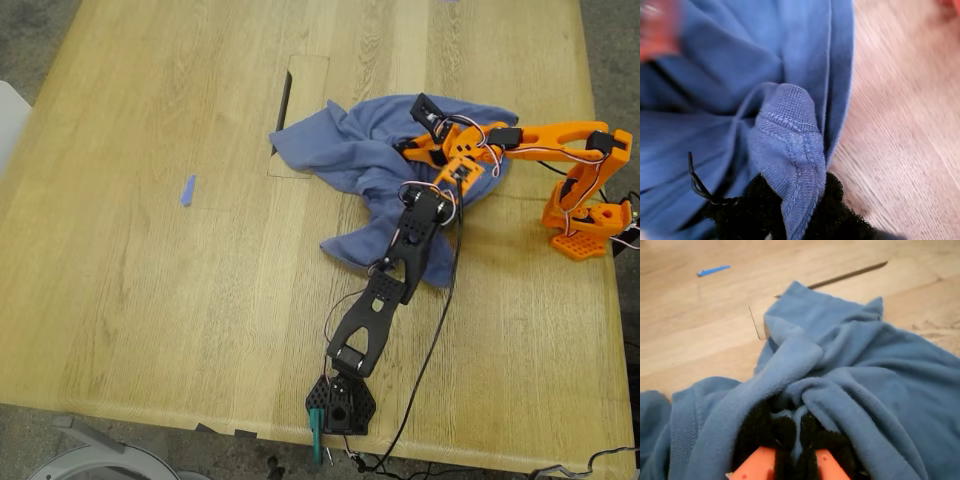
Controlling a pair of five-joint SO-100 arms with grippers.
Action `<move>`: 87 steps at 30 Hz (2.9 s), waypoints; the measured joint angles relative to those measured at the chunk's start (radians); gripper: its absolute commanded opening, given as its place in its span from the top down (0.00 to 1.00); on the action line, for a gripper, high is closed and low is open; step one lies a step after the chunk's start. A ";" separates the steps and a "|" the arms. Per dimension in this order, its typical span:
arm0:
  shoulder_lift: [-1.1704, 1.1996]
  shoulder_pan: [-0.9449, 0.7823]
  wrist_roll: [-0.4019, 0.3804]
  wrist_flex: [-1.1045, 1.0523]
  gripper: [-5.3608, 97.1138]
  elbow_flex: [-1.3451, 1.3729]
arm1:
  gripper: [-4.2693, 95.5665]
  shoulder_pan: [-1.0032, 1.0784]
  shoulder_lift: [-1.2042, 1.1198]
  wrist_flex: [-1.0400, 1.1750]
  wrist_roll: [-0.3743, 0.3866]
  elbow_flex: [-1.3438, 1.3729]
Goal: Fold a T-shirt
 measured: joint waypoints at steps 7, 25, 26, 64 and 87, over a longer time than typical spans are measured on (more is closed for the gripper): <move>0.252 -0.031 0.000 0.000 0.95 0.265 | 0.96 0.000 0.000 0.032 0.000 -0.091; 1.035 -0.178 -0.002 0.000 0.95 1.015 | 0.96 -0.103 0.000 0.178 -0.011 -0.407; 1.069 -0.190 -0.002 0.000 0.95 1.032 | 0.96 -0.110 0.000 0.198 -0.011 -0.436; 1.502 -0.446 -0.002 -0.043 0.95 0.916 | 0.96 -0.265 -0.153 0.403 -0.048 -1.220; 1.580 -0.474 -0.002 -0.276 0.95 0.891 | 0.96 -0.388 -0.153 0.420 -0.061 -1.353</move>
